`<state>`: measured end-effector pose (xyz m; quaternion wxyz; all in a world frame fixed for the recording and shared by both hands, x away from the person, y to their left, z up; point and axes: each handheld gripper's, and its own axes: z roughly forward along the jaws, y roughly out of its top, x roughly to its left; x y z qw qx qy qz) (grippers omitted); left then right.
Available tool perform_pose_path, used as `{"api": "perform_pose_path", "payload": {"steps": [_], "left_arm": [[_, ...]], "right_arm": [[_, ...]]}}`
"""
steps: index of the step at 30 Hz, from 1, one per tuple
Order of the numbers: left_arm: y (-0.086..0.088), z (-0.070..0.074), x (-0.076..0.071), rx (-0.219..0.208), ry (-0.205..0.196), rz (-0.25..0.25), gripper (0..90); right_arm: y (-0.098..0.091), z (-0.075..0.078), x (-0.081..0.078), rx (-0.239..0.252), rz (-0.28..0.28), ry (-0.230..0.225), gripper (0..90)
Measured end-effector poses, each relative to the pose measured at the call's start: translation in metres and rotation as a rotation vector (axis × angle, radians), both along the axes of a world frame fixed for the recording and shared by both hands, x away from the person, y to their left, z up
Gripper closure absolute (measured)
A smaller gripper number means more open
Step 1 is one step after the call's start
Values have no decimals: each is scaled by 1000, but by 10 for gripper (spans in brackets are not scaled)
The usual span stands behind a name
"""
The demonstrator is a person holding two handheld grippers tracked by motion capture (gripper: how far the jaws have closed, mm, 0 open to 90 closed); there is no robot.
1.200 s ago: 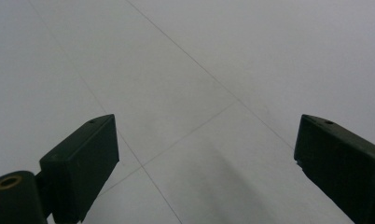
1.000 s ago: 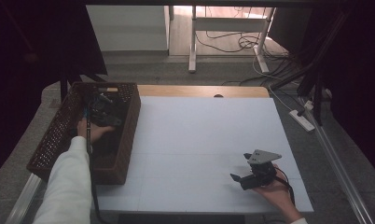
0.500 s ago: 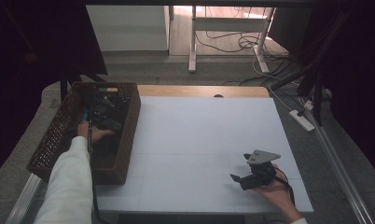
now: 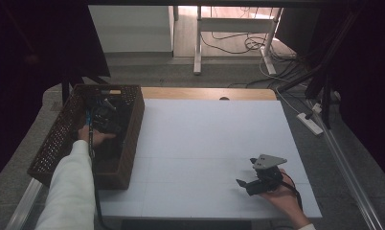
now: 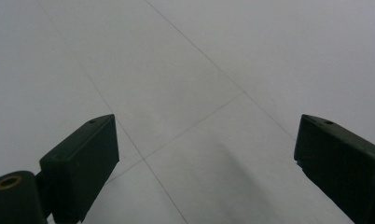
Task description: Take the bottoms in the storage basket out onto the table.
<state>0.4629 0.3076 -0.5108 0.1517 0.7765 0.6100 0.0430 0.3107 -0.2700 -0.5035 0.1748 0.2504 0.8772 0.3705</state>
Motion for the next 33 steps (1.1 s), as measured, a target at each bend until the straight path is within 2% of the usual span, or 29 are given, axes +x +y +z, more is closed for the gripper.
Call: {"api": "perform_pose_path", "payload": {"steps": [3,4,5,9,10,19,23,24,29,30,31,32,33], "left_arm": [[0,1,-1,3,-9,-1,502],[-1,2,-1,-20,-17,-12,589],[-1,2,-1,-20,-17,-12,640],[-2,3,-1,-27,-18,-24,745],[-1,3,-1,-39,-16,-25,753],[0,4,-1,-42,-16,-33,775],[2,6,0,-64,-22,-31,783],[4,8,-1,-79,-32,-26,787],[4,14,-1,-98,-60,-24,793],[2,20,-2,-110,-84,-27,793],[2,20,-2,-110,-84,-27,794],[1,26,-4,-135,-114,-34,794],[1,26,-4,-135,-114,-34,795]], "right_arm": [[-1,1,0,8,-5,-5,65],[-2,2,0,9,-12,-11,66],[-2,2,0,9,-12,-11,66],[-2,2,0,13,-16,-17,66],[-2,3,0,12,-17,-19,66],[-2,2,0,10,-18,-20,66],[-1,2,0,9,-15,-20,65],[-2,2,0,8,-16,-19,66],[-2,2,0,8,-16,-18,65],[-2,2,0,6,-17,-17,66],[-2,2,0,6,-17,-17,66],[-1,2,0,7,-16,-17,65],[-1,2,0,7,-16,-17,65]]}}
